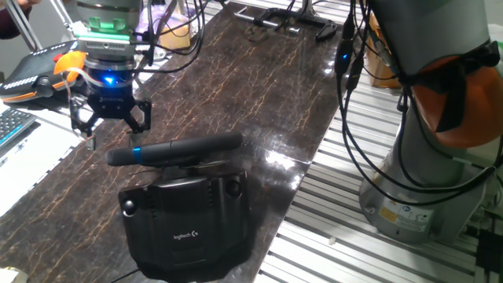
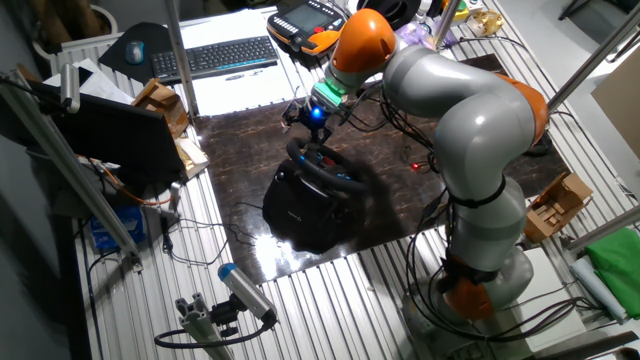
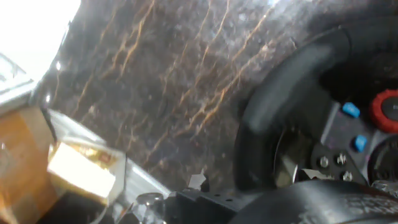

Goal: Rotate the steering wheel 90 degrees clockwise

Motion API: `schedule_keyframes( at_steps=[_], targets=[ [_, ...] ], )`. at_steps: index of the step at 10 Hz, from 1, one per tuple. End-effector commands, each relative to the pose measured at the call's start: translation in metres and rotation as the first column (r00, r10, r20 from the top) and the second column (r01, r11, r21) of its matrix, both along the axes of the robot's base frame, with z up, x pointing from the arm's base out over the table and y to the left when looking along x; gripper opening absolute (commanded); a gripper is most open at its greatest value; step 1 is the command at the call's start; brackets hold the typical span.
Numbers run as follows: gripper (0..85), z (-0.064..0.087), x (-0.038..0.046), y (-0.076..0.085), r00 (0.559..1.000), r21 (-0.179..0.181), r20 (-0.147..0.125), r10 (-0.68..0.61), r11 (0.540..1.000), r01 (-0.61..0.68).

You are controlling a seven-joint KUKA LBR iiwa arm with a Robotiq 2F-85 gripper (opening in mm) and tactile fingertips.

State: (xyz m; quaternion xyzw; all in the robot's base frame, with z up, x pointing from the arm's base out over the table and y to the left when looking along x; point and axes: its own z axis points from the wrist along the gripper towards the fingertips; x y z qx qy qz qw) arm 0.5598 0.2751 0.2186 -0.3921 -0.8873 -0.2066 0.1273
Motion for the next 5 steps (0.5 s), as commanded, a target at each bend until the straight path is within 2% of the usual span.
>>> schedule_keyframes(
  at_steps=[1, 3, 5],
  targets=[
    [72.3, 0.005, -0.0046, 0.004, 1.0, 0.01, -0.002, 0.013, 1.0, -0.013],
    [72.3, 0.012, -0.011, 0.01, 0.998, 0.019, -0.014, 0.058, 0.998, -0.057],
    [72.3, 0.016, -0.0178, 0.01, 0.991, 0.032, -0.013, 0.136, 0.99, -0.135]
  ],
)
